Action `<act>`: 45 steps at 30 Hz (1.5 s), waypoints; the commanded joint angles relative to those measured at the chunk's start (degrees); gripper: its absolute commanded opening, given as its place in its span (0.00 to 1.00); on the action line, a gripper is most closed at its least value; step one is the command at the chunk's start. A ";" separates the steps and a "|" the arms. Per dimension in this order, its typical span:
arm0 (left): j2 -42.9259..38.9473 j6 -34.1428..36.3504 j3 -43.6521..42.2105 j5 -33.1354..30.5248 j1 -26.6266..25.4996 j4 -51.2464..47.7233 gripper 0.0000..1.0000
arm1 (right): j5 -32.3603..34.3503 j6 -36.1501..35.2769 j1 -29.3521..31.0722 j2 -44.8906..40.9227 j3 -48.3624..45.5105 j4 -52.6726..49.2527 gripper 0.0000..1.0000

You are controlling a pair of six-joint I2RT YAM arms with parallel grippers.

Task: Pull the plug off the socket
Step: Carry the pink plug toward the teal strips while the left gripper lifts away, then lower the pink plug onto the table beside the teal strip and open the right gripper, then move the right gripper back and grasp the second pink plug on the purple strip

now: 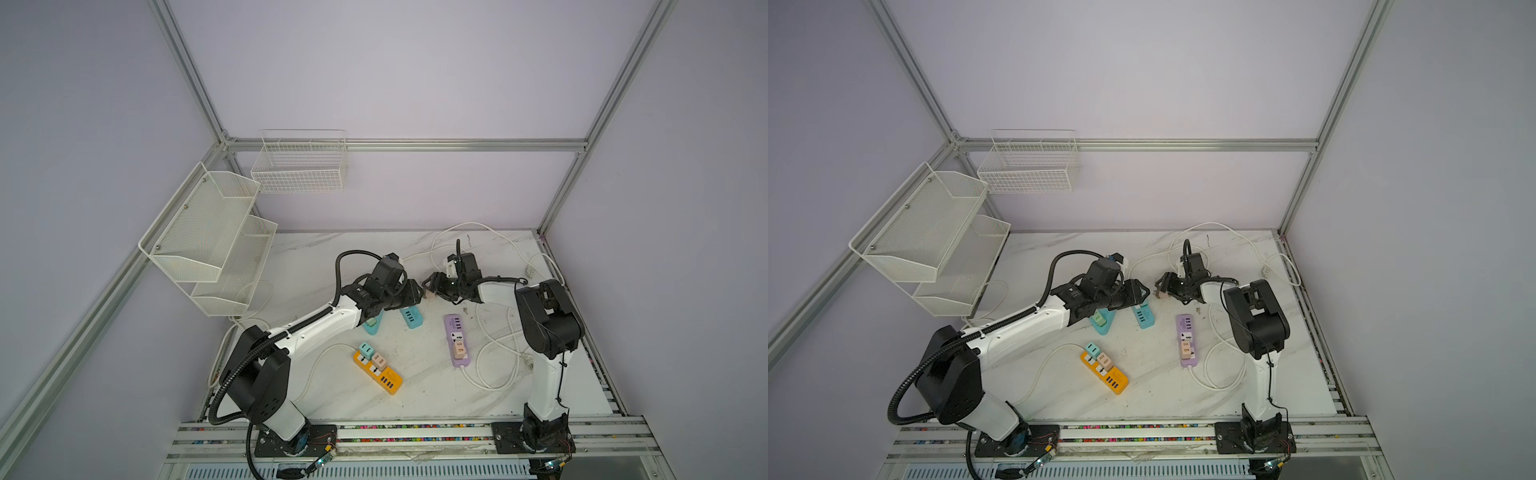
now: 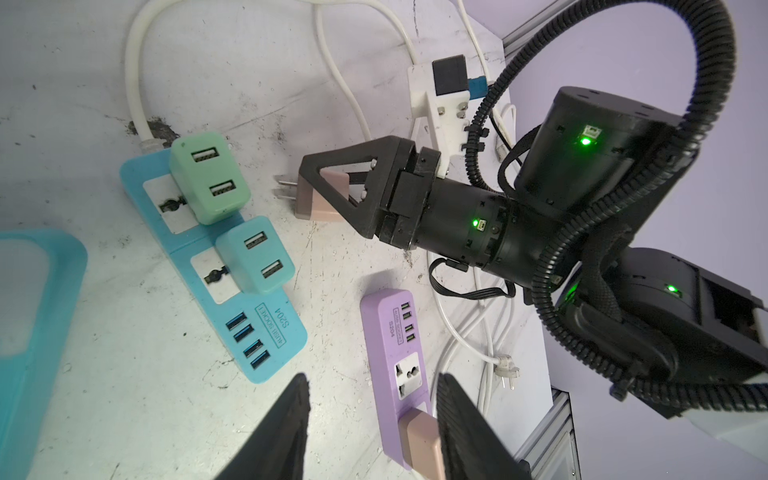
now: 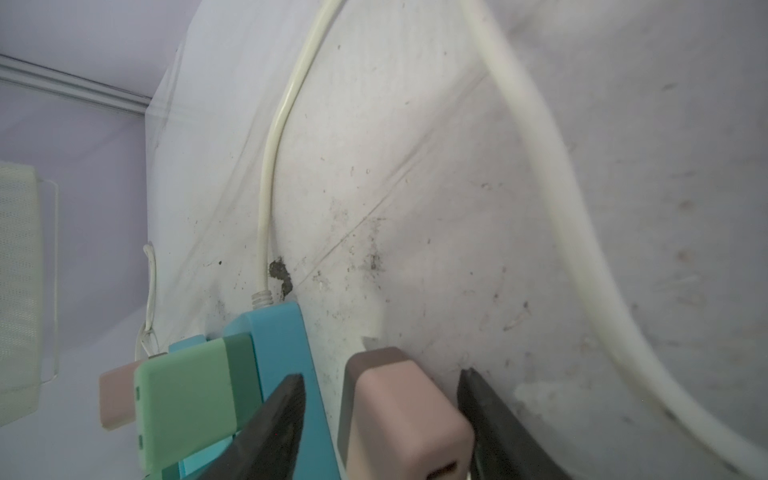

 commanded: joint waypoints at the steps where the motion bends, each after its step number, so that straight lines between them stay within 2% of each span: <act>1: -1.22 0.07 -1.86 1.79 0.31 2.30 0.50 | 3.94 -3.38 0.29 -3.09 0.62 -6.81 0.67; 11: -4.23 -1.93 -5.04 2.64 0.05 2.65 0.51 | 9.53 -7.74 0.62 -10.93 0.86 -18.37 0.71; 22: -6.80 -4.25 -9.29 2.40 -2.42 3.64 0.51 | 22.27 -9.35 6.76 -25.92 -2.88 -38.72 0.71; 32: -9.21 -7.57 -14.64 1.59 -4.91 7.35 0.51 | 30.20 -1.74 12.73 -40.99 -9.19 -53.73 0.71; 37: -9.31 -8.60 -16.02 1.64 -5.40 8.80 0.50 | 27.36 1.13 15.84 -45.60 -12.94 -54.56 0.71; 45: -9.39 -9.68 -17.36 0.54 -6.52 9.76 0.51 | 28.98 7.53 22.46 -47.73 -16.85 -53.95 0.71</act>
